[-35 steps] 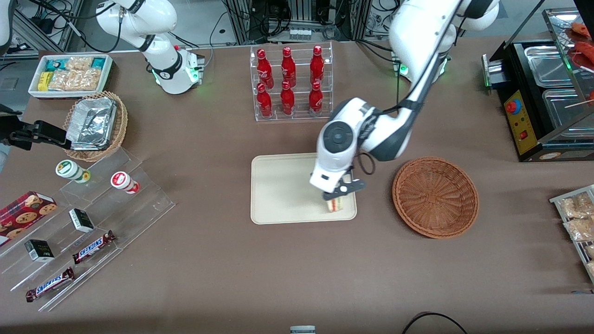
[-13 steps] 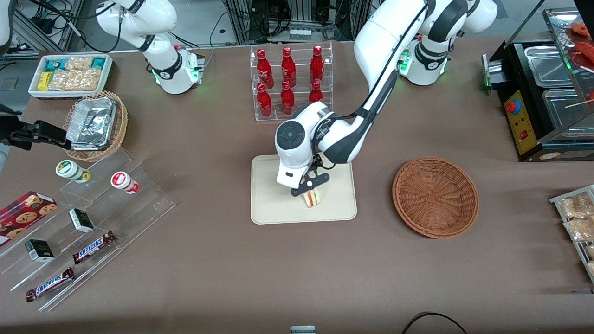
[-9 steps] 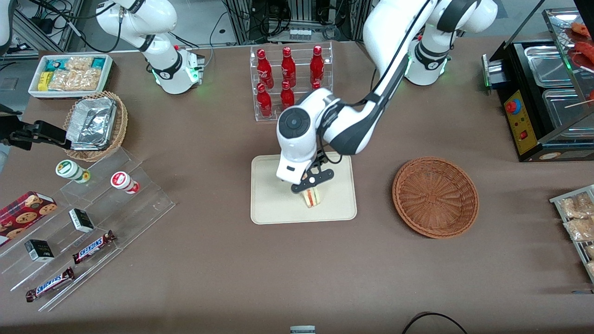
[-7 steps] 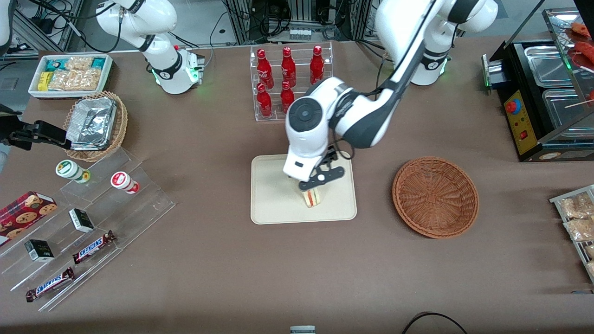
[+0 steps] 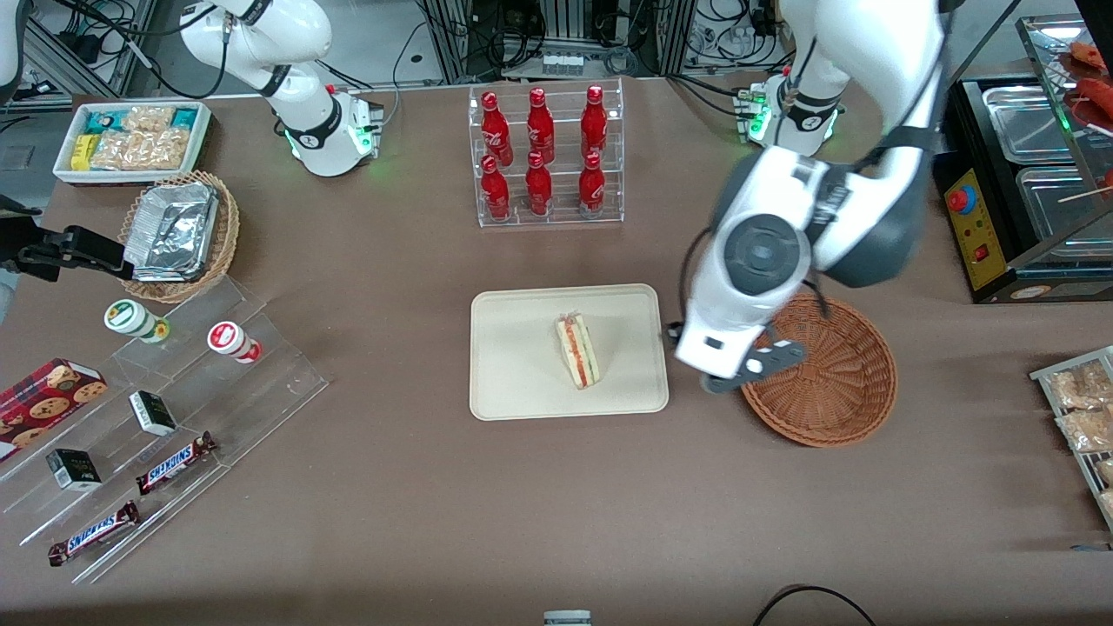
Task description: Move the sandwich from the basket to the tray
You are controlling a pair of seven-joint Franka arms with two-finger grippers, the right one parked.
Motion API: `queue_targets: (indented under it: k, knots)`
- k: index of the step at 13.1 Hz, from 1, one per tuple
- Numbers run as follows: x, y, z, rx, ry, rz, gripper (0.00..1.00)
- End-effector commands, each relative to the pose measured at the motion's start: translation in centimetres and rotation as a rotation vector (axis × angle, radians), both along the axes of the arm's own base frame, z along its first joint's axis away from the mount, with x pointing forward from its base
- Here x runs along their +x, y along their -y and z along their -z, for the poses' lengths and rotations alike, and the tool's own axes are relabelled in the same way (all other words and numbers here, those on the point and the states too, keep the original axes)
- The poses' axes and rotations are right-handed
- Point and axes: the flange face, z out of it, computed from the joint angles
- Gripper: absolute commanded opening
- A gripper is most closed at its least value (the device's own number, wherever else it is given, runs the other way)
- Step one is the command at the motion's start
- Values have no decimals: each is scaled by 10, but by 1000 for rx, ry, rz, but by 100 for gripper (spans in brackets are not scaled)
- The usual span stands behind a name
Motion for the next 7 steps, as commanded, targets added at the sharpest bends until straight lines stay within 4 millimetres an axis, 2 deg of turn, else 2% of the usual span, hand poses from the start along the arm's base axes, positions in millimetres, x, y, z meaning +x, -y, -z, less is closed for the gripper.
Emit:
queue_targets:
  k: [1, 3, 7]
  knots:
    - [-19, -62, -27, -29, -20, 90, 100]
    - [-15, -106, -46, -59, -10, 152, 100]
    - [-21, -169, -77, -108, -16, 221, 100]
